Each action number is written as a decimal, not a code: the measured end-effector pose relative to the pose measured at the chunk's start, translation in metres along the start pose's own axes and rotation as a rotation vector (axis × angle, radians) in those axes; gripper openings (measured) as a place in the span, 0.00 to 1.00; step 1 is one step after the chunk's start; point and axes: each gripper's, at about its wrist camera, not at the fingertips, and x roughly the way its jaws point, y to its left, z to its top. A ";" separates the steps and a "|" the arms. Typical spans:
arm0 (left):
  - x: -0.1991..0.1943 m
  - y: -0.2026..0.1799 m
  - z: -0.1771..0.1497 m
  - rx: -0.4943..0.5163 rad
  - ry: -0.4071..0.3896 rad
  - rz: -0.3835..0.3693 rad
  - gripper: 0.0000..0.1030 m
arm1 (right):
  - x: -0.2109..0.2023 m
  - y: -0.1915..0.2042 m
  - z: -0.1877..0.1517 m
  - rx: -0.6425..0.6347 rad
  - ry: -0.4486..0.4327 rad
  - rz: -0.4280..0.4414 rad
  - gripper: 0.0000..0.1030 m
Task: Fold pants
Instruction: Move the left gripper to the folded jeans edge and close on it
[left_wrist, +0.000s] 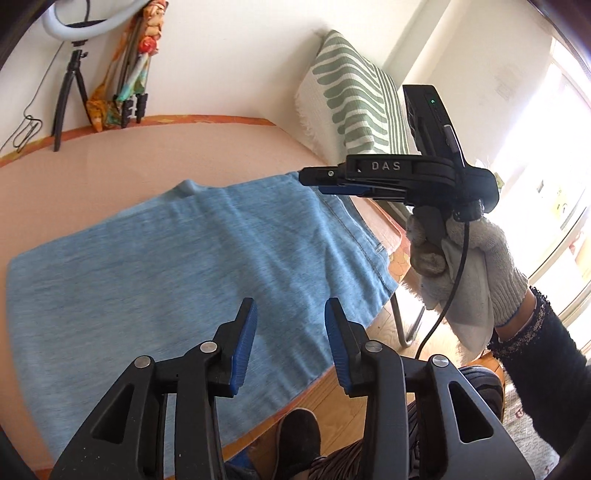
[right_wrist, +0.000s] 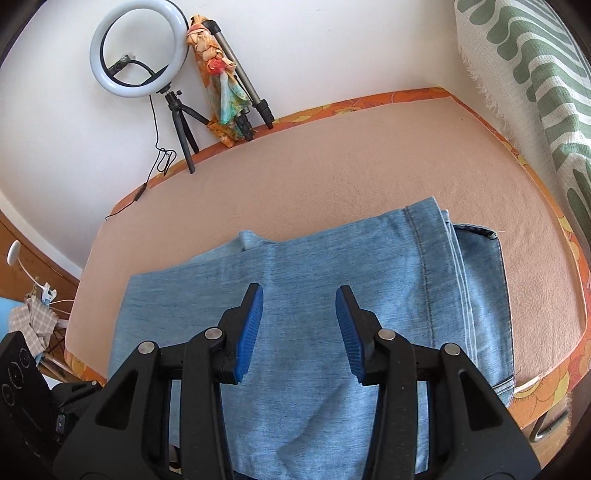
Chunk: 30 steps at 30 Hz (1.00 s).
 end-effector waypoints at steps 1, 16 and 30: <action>0.001 0.007 -0.004 -0.013 -0.006 0.011 0.38 | 0.000 0.006 -0.002 -0.003 0.000 0.009 0.42; -0.061 0.128 -0.058 -0.219 -0.027 0.190 0.38 | 0.037 0.126 -0.019 -0.142 0.052 0.101 0.45; -0.051 0.156 -0.092 -0.275 0.030 0.167 0.38 | 0.123 0.242 -0.038 -0.253 0.273 0.201 0.50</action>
